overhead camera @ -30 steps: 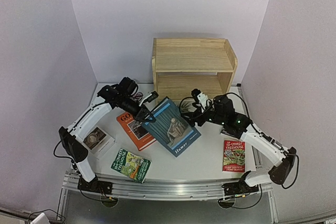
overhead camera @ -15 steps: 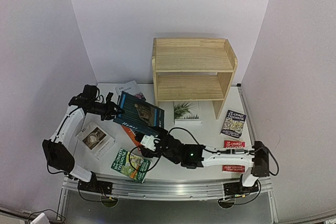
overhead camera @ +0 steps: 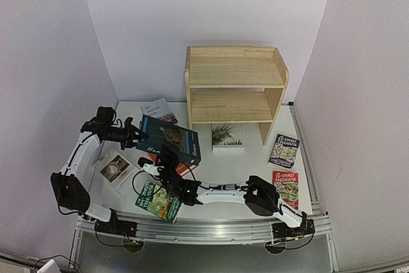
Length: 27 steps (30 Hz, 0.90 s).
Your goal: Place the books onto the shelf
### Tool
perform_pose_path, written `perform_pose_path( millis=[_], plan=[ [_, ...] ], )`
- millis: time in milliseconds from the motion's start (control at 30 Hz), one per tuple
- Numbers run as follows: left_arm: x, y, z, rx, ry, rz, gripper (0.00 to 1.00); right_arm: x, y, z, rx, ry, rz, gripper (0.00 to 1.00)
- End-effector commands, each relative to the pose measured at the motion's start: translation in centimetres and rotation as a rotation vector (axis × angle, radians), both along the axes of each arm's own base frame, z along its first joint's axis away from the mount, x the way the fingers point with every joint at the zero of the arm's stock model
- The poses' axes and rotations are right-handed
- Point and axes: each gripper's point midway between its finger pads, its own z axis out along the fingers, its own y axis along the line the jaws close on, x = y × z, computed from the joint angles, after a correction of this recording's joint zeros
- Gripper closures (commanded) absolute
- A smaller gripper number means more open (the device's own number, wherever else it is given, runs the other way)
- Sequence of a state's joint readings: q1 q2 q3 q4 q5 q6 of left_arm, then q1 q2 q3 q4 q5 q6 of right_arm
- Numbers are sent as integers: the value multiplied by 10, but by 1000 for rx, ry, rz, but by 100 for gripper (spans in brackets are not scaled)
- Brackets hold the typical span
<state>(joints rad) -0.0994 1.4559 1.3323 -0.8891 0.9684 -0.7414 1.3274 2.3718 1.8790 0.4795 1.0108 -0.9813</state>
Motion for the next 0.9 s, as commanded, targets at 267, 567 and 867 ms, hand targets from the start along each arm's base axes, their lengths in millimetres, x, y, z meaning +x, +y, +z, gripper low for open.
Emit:
perform_pose_path(
  millis=[267, 567, 867],
  plan=[
    [-4, -8, 28, -81, -89, -52, 75, 26, -28, 51, 126, -92, -165, 68],
    [-3, -9, 69, -60, -337, -153, 12, 14, -46, 90, 249, -46, -99, 98],
    [36, 95, 190, 321, -961, 156, 0, -35, -40, 113, 366, 440, 277, 98]
  ],
)
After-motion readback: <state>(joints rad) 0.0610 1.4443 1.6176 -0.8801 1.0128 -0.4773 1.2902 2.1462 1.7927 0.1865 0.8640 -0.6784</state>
